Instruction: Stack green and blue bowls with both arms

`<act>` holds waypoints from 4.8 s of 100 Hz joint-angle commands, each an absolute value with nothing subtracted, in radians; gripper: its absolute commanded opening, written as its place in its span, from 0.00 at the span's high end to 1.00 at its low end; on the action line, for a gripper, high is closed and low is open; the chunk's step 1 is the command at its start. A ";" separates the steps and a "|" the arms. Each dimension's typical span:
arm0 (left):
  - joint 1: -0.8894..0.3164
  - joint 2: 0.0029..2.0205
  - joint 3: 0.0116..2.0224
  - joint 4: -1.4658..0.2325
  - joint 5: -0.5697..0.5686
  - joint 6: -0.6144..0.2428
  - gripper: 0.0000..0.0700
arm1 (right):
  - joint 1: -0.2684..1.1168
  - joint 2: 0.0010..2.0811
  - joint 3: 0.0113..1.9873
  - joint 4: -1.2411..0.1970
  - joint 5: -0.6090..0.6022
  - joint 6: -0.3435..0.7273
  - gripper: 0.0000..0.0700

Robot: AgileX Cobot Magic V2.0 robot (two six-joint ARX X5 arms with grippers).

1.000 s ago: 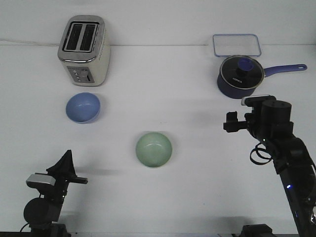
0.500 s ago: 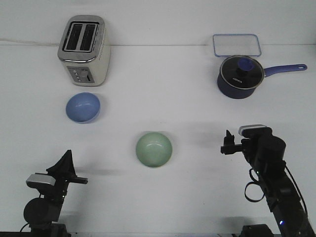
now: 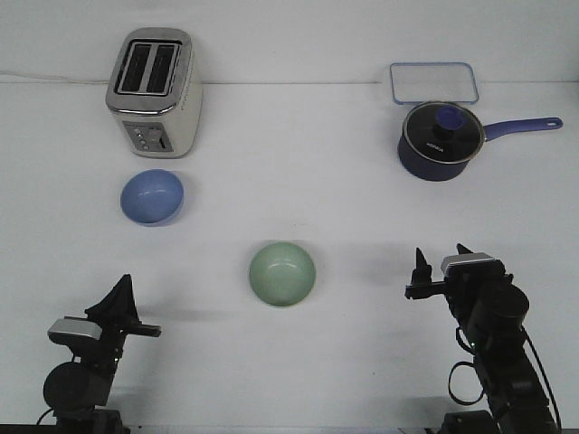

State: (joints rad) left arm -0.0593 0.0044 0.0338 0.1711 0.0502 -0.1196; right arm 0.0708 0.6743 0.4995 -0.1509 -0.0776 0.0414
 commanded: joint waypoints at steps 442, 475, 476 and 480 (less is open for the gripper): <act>0.104 1.943 1.615 -0.641 0.052 0.041 0.34 | 0.073 0.677 0.505 -0.142 -0.078 0.052 0.23; 0.107 1.978 1.615 -0.641 0.052 0.041 0.34 | 0.073 0.677 0.505 -0.142 -0.078 0.052 0.23; 0.107 1.978 1.615 -0.641 0.052 0.041 0.35 | 0.073 0.677 0.505 -0.142 -0.078 0.052 0.23; 0.107 1.981 1.615 -0.641 0.052 0.041 0.35 | 0.073 0.677 0.505 -0.142 -0.078 0.052 0.23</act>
